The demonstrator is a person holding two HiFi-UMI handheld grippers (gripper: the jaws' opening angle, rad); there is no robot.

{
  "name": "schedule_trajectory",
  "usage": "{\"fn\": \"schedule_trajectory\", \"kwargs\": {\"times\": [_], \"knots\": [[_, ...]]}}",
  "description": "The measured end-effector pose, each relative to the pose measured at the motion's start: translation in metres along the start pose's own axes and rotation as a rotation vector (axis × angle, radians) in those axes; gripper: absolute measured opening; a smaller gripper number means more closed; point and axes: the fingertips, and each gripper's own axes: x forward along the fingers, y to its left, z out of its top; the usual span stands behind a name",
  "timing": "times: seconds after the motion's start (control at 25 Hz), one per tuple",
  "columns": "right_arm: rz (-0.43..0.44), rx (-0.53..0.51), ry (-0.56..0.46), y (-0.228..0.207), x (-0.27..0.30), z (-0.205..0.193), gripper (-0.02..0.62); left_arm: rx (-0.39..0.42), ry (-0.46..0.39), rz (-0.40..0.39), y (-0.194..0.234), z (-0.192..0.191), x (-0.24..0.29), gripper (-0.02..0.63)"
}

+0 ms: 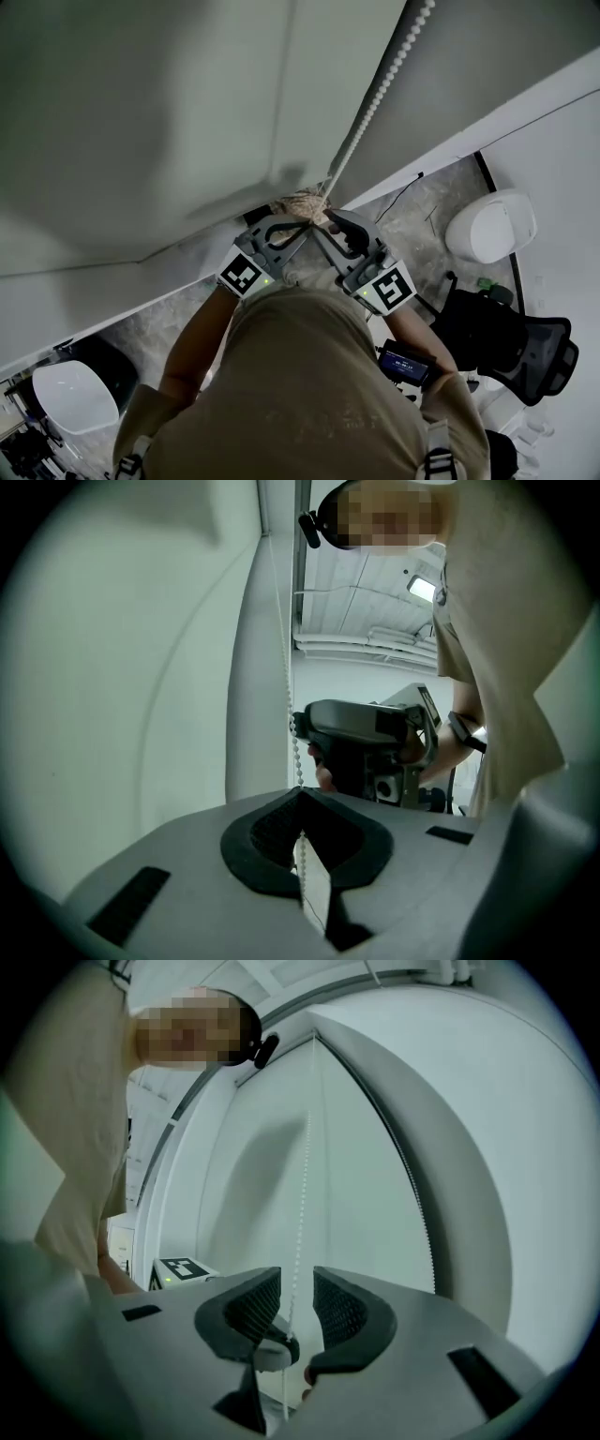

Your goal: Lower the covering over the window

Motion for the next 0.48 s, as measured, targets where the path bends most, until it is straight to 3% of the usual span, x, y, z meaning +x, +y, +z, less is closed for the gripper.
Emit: {"fn": "schedule_trajectory", "kwargs": {"times": [0.16,0.28,0.32,0.36,0.48], "knots": [[-0.005,-0.010,0.037,0.003,0.007,0.002,0.012,-0.030,-0.014,-0.002,-0.013,0.004,0.004,0.015],[-0.034,0.023,0.037,-0.005,0.003,-0.006,0.009,-0.192,-0.139,-0.026,-0.002,0.025,-0.013,0.023],[-0.040,0.029,0.057,-0.008,0.001,-0.017,0.009,-0.222,-0.184,-0.036,0.004,0.036,-0.022,0.110],[-0.041,0.033,0.088,-0.010,-0.002,-0.030,0.009,-0.215,-0.209,-0.043,0.010,0.047,-0.028,0.152],[-0.030,0.046,0.141,-0.009,-0.001,-0.049,0.009,-0.106,-0.161,-0.071,0.013,0.070,-0.019,0.152]]}}
